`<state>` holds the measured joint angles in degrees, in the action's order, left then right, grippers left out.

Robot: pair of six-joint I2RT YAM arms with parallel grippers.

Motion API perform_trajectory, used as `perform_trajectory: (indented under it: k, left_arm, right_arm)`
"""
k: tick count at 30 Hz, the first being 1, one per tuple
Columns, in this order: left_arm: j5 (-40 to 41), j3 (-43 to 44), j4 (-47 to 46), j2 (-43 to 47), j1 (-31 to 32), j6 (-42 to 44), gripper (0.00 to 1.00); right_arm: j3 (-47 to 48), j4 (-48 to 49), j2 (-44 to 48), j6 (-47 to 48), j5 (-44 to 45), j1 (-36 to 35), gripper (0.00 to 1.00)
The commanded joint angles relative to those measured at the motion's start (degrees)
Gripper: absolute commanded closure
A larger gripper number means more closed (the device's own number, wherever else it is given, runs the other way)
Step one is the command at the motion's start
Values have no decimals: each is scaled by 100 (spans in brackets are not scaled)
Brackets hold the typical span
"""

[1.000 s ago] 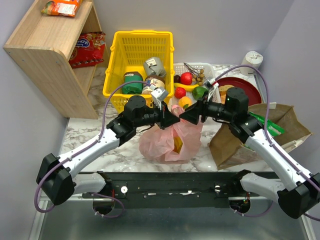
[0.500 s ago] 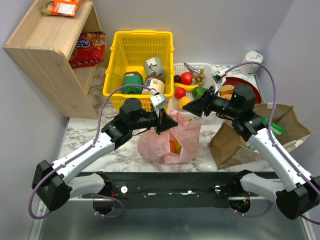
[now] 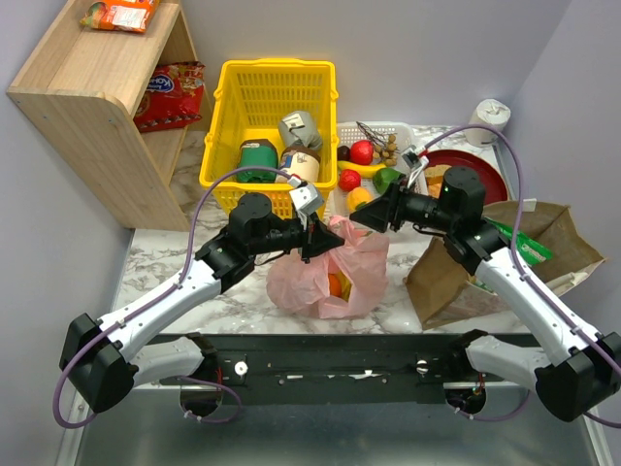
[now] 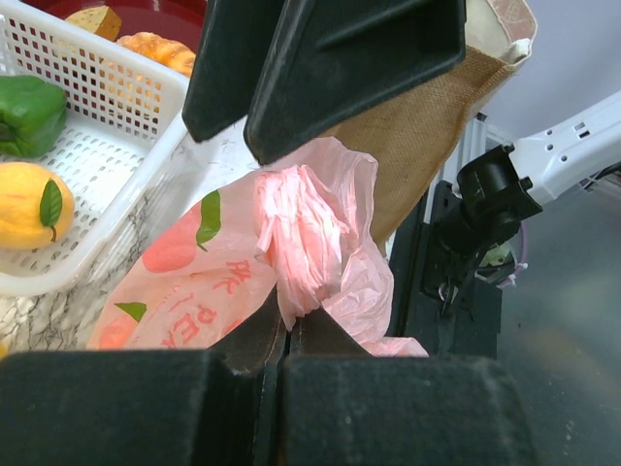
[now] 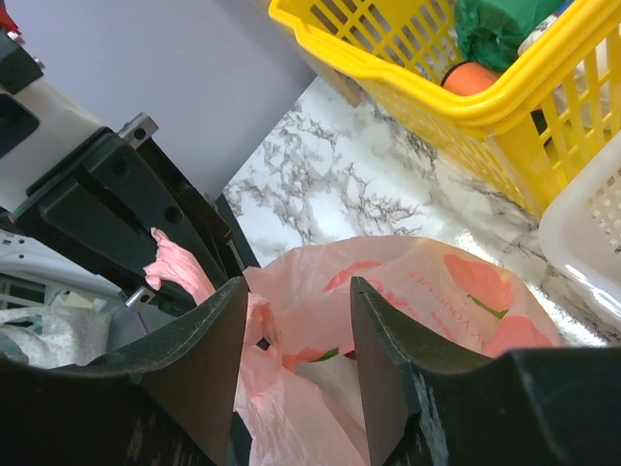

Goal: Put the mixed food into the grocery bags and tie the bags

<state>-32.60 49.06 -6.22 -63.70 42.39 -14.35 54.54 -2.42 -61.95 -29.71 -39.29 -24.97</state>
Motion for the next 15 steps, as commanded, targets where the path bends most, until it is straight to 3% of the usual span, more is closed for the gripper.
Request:
perform_trajectory:
  k: [1, 15]
  left_arm:
    - [-62, -45, -169, 95, 23, 64, 100]
    - [87, -19, -116, 51, 15, 55, 100]
  right_arm:
    - [-119, 92, -54, 133, -114, -157, 45]
    - [-286, 136, -62, 88, -26, -552, 40]
